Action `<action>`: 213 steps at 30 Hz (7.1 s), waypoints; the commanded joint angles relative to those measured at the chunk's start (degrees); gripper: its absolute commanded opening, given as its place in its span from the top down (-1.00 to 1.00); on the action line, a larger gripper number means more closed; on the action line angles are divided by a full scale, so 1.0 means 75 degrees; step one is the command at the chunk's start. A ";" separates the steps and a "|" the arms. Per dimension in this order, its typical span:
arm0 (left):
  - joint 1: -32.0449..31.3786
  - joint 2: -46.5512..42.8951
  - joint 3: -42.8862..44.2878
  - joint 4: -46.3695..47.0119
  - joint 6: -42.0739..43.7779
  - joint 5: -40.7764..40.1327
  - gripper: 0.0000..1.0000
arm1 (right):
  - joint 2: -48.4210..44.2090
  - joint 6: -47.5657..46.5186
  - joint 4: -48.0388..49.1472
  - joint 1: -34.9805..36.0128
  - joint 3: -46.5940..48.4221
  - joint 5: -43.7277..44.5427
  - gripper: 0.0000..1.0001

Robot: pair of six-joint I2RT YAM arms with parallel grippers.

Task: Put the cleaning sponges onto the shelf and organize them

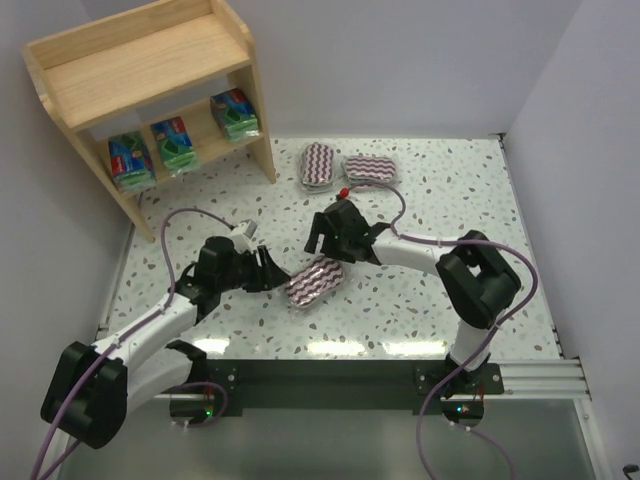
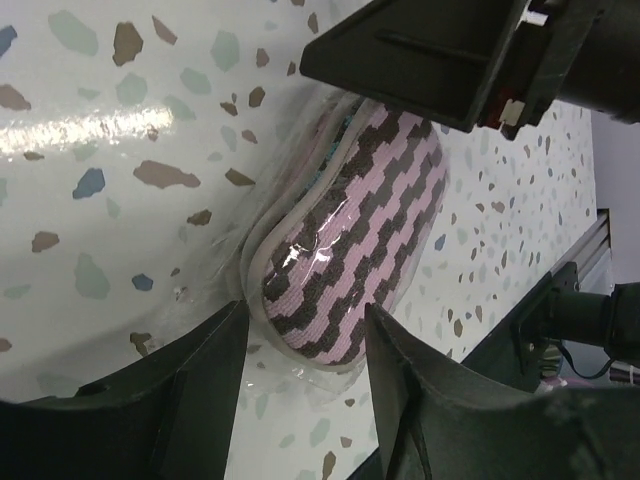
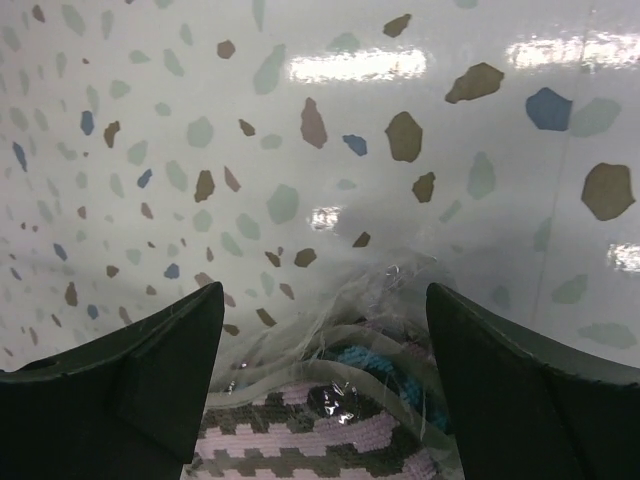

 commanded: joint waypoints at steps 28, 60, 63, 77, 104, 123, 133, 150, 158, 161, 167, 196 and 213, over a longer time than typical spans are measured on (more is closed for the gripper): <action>-0.0103 -0.1555 -0.0466 -0.2167 -0.2161 -0.0197 -0.26 | -0.0441 0.1103 -0.0273 0.0345 -0.0479 -0.0305 -0.72; -0.0244 -0.1858 -0.0174 -0.1027 -0.2898 -0.1086 1.00 | -0.2397 -0.0279 -0.2427 -0.1036 0.0516 -0.0294 -0.91; -0.0244 -0.2327 0.0317 -0.1156 -0.3402 -0.1870 1.00 | -0.3135 -0.0654 -0.3107 -0.1833 0.0751 -0.0025 -0.95; 0.0178 -0.1262 0.5940 -0.3229 -0.3533 -0.5234 1.00 | -0.4484 -0.1452 -0.3976 -0.3018 0.0600 -0.0446 -0.97; 0.2380 0.0917 0.8498 -0.1344 -0.5348 -1.0054 1.00 | -0.4930 -0.1827 -0.3647 -0.3030 0.0013 -0.1266 -0.97; 0.4338 0.2219 0.9237 -0.2293 -0.6485 -0.7241 1.00 | -0.4906 -0.1874 -0.3683 -0.3019 0.0072 -0.1243 -0.97; 0.4362 0.2149 0.9295 -0.2375 -0.6638 -0.7217 0.32 | -0.4813 -0.1897 -0.3636 -0.3018 0.0002 -0.1267 -0.97; 0.4350 0.1225 0.8547 -0.0176 -0.5397 -0.5732 -0.70 | -0.4871 -0.1885 -0.3612 -0.3018 -0.0081 -0.1220 -0.97; 0.4338 -0.0498 0.7152 0.0343 -0.4026 -0.3424 -0.88 | -0.4544 -0.1862 -0.3402 -0.3030 -0.0046 -0.1056 -0.97; 0.4339 -0.1073 0.6159 0.0741 -0.3510 -0.1538 -0.86 | -0.3902 -0.1885 -0.3016 -0.3030 0.0200 -0.0997 -0.97; 0.4292 -0.1858 0.4575 0.0849 -0.2620 0.1441 -0.78 | -0.2026 -0.2588 -0.2371 -0.3030 0.1640 -0.0553 -0.95; 0.1960 -0.1684 0.2230 -0.2223 0.0651 0.2206 -0.68 | 0.3335 -0.2131 -0.3251 -0.3171 0.5924 0.1266 -0.86; -0.0408 0.1339 0.1490 0.0554 0.0112 -0.1014 -0.67 | 0.0158 -0.1628 -0.1796 -0.0267 0.1187 -0.0609 -0.82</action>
